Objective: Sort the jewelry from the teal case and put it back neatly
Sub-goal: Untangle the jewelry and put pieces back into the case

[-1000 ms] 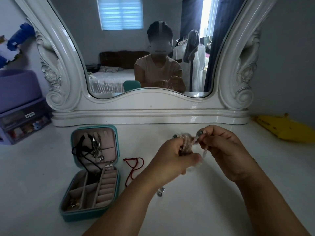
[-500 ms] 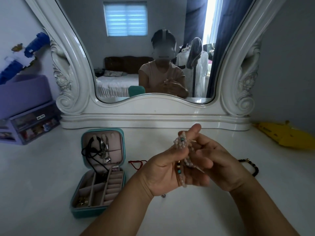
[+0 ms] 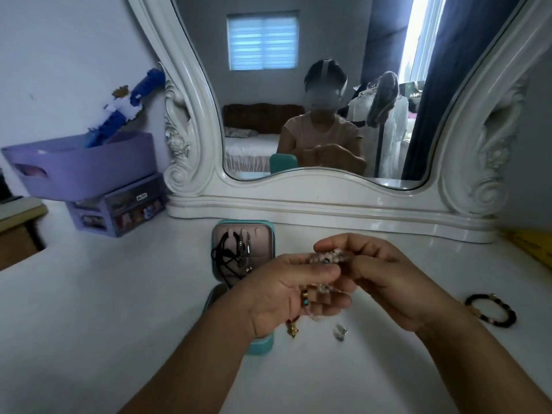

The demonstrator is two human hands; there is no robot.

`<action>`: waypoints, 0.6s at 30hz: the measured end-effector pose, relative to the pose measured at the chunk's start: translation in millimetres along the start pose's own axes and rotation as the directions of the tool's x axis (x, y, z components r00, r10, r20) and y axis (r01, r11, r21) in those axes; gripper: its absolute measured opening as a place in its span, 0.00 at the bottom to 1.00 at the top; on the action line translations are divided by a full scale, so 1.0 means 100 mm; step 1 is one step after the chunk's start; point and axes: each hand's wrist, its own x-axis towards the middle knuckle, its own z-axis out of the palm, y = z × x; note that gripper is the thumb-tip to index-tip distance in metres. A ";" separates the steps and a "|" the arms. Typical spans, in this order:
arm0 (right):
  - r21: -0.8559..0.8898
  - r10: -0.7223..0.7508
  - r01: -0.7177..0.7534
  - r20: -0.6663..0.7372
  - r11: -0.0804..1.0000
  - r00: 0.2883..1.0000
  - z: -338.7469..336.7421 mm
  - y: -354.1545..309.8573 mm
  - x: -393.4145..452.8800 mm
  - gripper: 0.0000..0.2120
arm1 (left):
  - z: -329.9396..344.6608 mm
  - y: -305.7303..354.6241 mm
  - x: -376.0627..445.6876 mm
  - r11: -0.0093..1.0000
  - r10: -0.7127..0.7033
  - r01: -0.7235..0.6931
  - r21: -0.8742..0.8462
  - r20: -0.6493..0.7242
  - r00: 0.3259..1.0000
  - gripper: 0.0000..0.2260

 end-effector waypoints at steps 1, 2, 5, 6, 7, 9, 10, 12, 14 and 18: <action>-0.009 0.000 0.000 -0.004 1.000 1.000 0.07 0.00 0.03 0.16 | -0.06 0.01 -0.05 0.999 0.012 -0.008 0.038 -0.103 0.995 0.05; -0.022 0.002 -0.002 -0.009 1.000 1.000 0.13 0.00 0.07 0.15 | -0.11 0.02 -0.10 0.996 0.030 -0.013 0.092 -0.186 0.982 0.07; -0.129 0.038 -0.042 -0.032 0.991 0.999 0.33 -0.01 0.17 0.13 | -0.30 0.05 -0.25 0.956 0.072 0.037 0.291 -0.357 0.931 0.06; -0.172 0.048 -0.055 -0.046 0.984 0.998 0.41 0.00 0.22 0.12 | -0.38 0.06 -0.31 0.936 0.088 0.061 0.348 -0.396 0.914 0.04; -0.217 0.052 -0.066 -0.068 0.974 0.996 0.49 0.02 0.26 0.09 | -0.45 0.08 -0.35 0.916 0.112 0.075 0.395 -0.429 0.896 0.02; -0.332 0.046 -0.081 -0.112 0.940 0.993 0.64 0.05 0.36 0.06 | -0.59 0.12 -0.42 0.881 0.178 0.085 0.466 -0.492 0.852 0.01; -0.380 0.034 -0.080 -0.126 0.921 0.991 0.70 0.08 0.41 0.08 | -0.66 0.13 -0.45 0.864 0.215 0.085 0.497 -0.516 0.829 0.01; -0.414 0.017 -0.073 -0.138 0.907 0.990 0.82 0.12 0.49 0.09 | -0.77 0.14 -0.52 0.828 0.273 0.099 0.552 -0.550 0.789 0.02; -0.429 0.009 -0.064 -0.128 0.901 0.992 0.92 0.15 0.55 0.10 | -0.85 0.13 -0.59 0.801 0.286 0.136 0.583 -0.572 0.769 0.03; -0.394 0.091 -0.128 -0.112 0.910 0.990 1.06 0.21 0.58 0.06 | -0.95 0.08 -0.71 0.794 0.174 0.218 0.568 -0.556 0.813 0.04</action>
